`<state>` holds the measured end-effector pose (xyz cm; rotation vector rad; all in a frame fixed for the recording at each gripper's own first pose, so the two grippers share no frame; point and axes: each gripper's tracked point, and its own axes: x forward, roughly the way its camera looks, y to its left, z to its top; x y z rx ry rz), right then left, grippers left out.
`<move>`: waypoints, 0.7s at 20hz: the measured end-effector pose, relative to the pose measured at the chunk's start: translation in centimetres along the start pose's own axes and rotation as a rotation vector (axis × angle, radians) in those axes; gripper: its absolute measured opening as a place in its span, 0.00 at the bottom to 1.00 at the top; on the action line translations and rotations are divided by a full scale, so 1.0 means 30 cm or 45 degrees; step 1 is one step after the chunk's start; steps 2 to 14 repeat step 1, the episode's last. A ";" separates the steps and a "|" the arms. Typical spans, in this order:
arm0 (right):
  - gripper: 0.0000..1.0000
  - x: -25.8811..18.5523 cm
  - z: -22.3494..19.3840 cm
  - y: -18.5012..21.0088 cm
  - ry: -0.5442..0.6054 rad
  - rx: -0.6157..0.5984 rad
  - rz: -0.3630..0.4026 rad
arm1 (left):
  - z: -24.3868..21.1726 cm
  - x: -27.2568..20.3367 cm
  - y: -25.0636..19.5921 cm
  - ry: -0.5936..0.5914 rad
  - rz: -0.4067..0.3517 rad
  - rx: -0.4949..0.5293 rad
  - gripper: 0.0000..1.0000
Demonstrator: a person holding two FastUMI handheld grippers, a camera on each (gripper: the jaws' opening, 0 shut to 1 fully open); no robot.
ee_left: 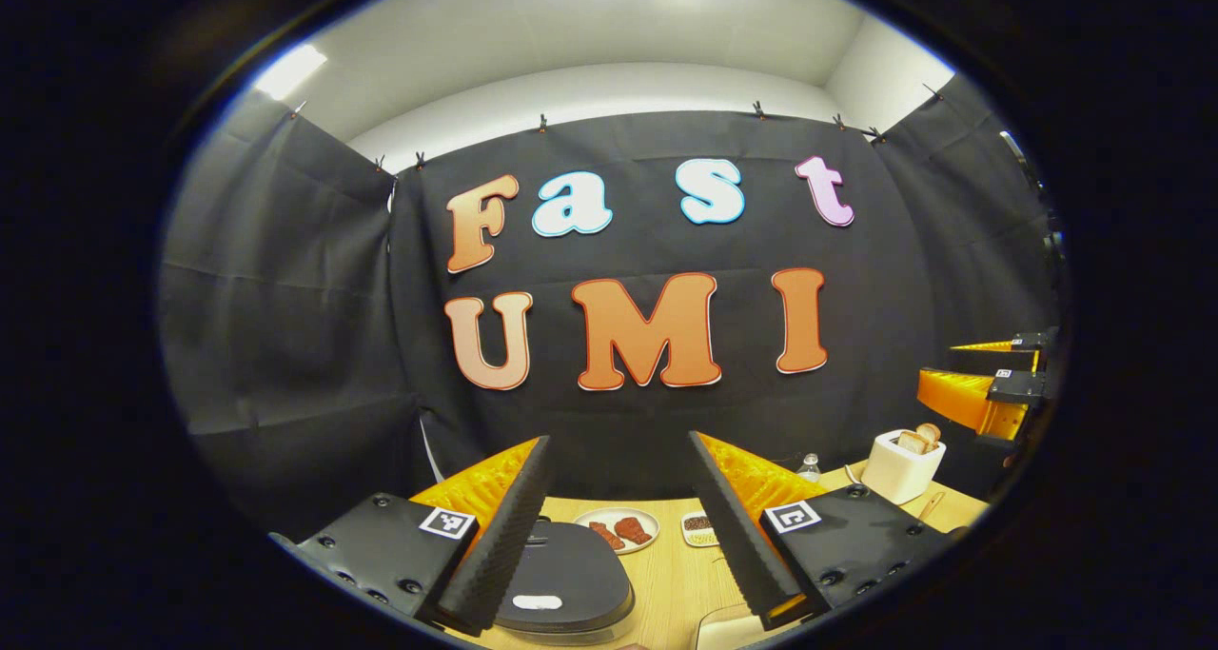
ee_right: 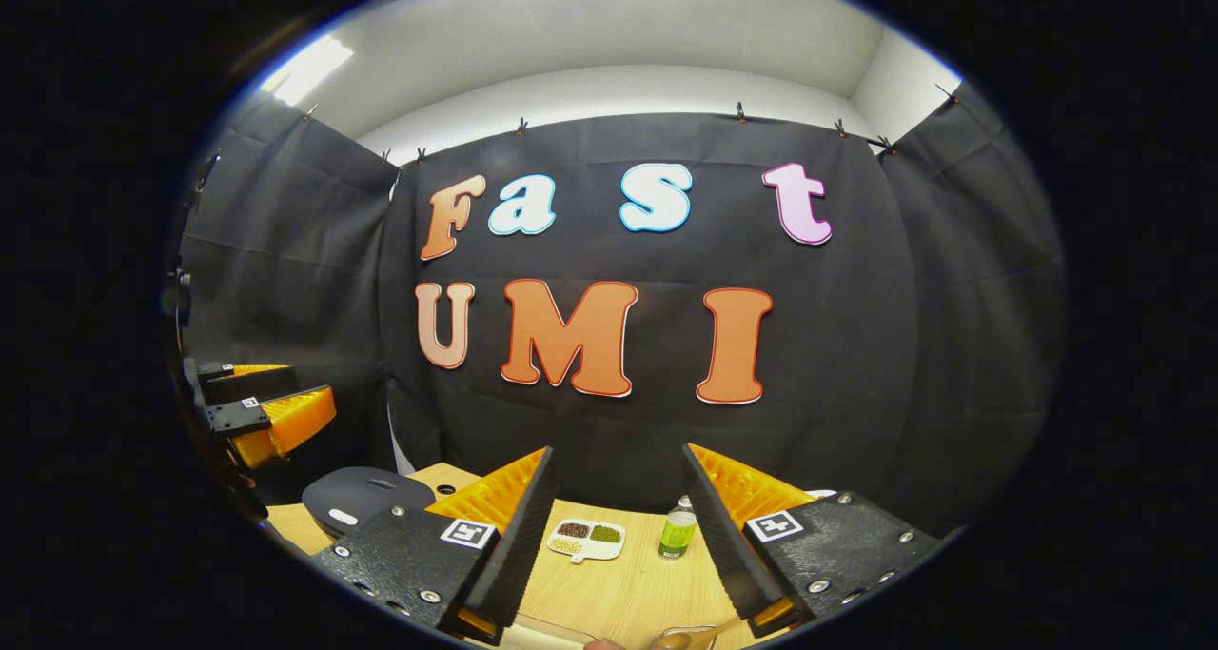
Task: Close the left gripper, press the button to open the rice cooker; take a wooden spoon from the chopstick holder with the right hand, scoop a spoonful of rice and pour it into the rice cooker, then put the wooden spoon back into the chopstick holder.
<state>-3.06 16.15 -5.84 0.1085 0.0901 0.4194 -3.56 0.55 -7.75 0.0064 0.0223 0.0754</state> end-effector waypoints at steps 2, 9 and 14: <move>0.72 0.002 0.010 0.002 -0.010 0.008 0.004 | 0.007 -0.002 0.003 -0.010 0.001 0.002 0.95; 0.72 0.002 0.010 0.002 -0.010 0.008 0.004 | 0.007 -0.002 0.003 -0.010 0.001 0.002 0.95; 0.72 0.002 0.010 0.002 -0.010 0.008 0.004 | 0.007 -0.002 0.003 -0.010 0.001 0.002 0.95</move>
